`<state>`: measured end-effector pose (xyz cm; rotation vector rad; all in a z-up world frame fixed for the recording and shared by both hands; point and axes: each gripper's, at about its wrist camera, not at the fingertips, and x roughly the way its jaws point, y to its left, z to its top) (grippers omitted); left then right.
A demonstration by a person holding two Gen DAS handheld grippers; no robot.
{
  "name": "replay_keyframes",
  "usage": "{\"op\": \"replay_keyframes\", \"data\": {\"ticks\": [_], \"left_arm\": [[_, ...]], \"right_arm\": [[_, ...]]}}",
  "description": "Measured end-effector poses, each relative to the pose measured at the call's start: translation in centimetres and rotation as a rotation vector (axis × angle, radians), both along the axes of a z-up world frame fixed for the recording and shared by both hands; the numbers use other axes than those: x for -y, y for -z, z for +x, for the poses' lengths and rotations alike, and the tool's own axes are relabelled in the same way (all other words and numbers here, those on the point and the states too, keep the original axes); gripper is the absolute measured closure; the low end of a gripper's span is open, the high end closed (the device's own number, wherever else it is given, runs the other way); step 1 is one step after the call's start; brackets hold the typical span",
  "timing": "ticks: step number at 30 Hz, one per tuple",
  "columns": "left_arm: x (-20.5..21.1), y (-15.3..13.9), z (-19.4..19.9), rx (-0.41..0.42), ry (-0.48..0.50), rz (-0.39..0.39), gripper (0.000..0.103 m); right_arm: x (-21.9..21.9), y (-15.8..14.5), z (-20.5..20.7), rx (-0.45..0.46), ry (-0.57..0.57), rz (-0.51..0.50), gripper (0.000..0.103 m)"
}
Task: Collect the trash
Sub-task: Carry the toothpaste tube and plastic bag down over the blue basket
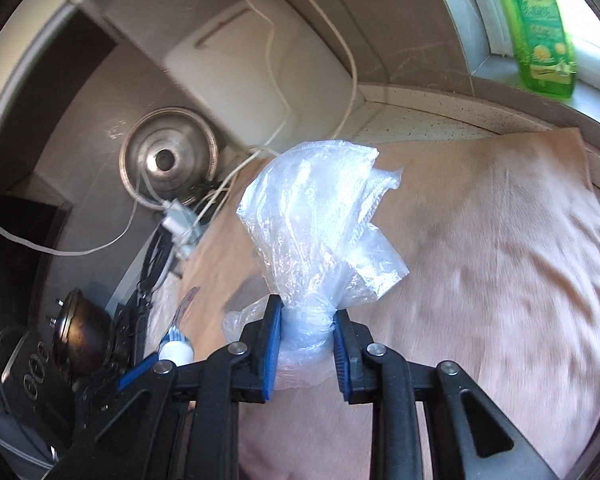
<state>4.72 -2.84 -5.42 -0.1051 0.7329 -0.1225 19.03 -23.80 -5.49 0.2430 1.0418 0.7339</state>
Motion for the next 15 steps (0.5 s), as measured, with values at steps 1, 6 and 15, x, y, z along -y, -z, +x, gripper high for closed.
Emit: {"op": "replay_keyframes", "data": {"ticks": [1,6,15], "left_arm": [[-0.2,-0.2,-0.8,0.001,0.006,-0.003,0.096],[-1.1,-1.1,-5.5,0.02,0.037,0.002,0.096],[-2.7,-1.7,-13.2,0.024,0.054,-0.041,0.096]], "right_arm": [[0.2,-0.3,-1.2,0.005,0.007,0.003,0.08],[1.0,-0.9,-6.7,0.005,0.03,0.023,0.08],[0.0,-1.5,-15.7,0.039,-0.019,-0.028,0.08]]}}
